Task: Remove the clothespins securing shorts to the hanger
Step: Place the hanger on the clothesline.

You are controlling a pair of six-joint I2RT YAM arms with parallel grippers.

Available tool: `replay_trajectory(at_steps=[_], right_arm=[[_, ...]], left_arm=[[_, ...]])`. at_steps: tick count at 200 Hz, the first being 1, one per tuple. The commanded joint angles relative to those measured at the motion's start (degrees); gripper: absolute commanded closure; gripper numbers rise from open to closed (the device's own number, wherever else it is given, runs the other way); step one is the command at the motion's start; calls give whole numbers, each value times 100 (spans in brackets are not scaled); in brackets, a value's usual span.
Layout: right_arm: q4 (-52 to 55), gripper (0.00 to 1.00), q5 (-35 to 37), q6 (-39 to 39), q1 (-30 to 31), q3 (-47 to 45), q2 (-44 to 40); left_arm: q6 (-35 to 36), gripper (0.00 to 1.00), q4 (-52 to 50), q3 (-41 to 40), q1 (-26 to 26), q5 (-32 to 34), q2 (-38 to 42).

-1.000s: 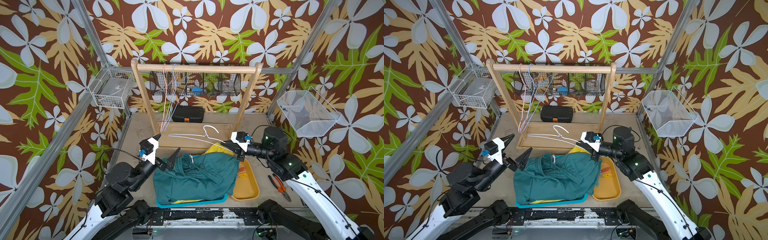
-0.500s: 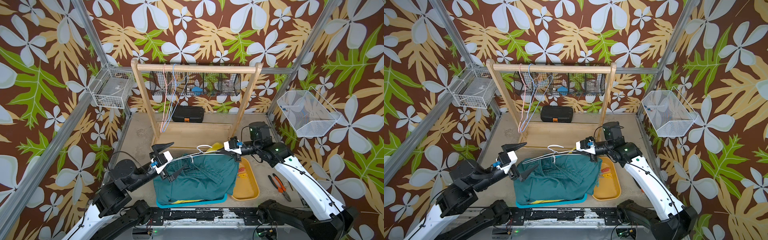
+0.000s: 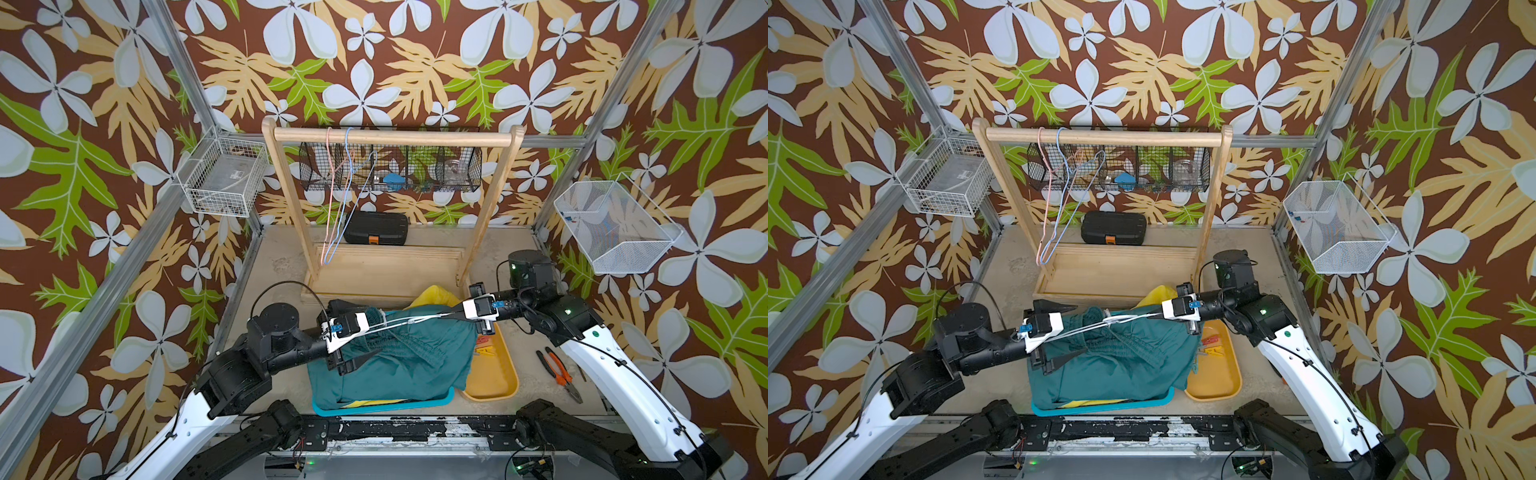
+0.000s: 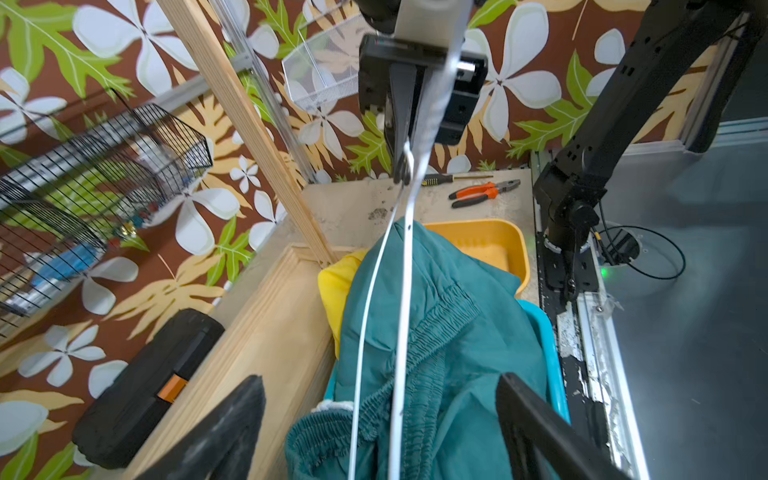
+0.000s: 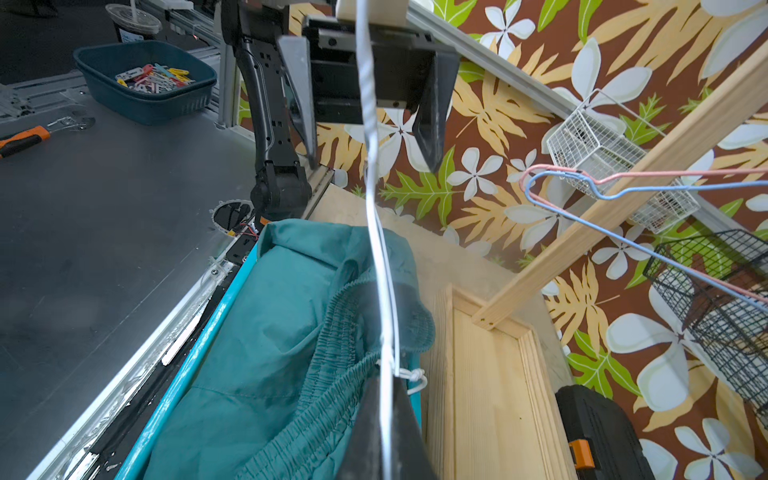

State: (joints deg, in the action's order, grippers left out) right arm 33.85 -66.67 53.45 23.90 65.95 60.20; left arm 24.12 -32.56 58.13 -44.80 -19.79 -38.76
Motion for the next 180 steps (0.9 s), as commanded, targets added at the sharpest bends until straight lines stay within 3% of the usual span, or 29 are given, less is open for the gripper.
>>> replay_trajectory(at_steps=[1,47,79,104,111,124,136,147,168,180], right_arm=[[-63,100,-268,18,-6,-36,-59],[-108,100,-310,-62,-3,-39,31],[-153,100,-268,-153,-7,-58,53],[-277,98,-267,-243,-6,-108,16],[-340,92,-272,-301,0,-128,-16],[-543,80,-243,-468,0,-205,-85],[-819,36,-135,-741,-1,-309,-171],[-1314,1,131,-1206,-6,-461,-301],[-2341,0,1517,-2359,0,-687,-640],[-2777,0,2797,-3055,0,-684,-889]], left_arm=[[-139,15,-542,76,-20,27,-98],[-109,40,-701,49,-67,464,-36],[-103,63,-634,76,-73,621,-7],[-101,93,-629,63,-71,539,9],[-120,100,-621,43,-72,529,8],[-154,100,-572,15,-71,514,33],[-210,100,-462,-3,-68,483,121],[-267,100,-317,-65,-71,471,243],[-554,100,-119,-142,-68,716,375],[-872,100,-52,-120,-73,949,343]])
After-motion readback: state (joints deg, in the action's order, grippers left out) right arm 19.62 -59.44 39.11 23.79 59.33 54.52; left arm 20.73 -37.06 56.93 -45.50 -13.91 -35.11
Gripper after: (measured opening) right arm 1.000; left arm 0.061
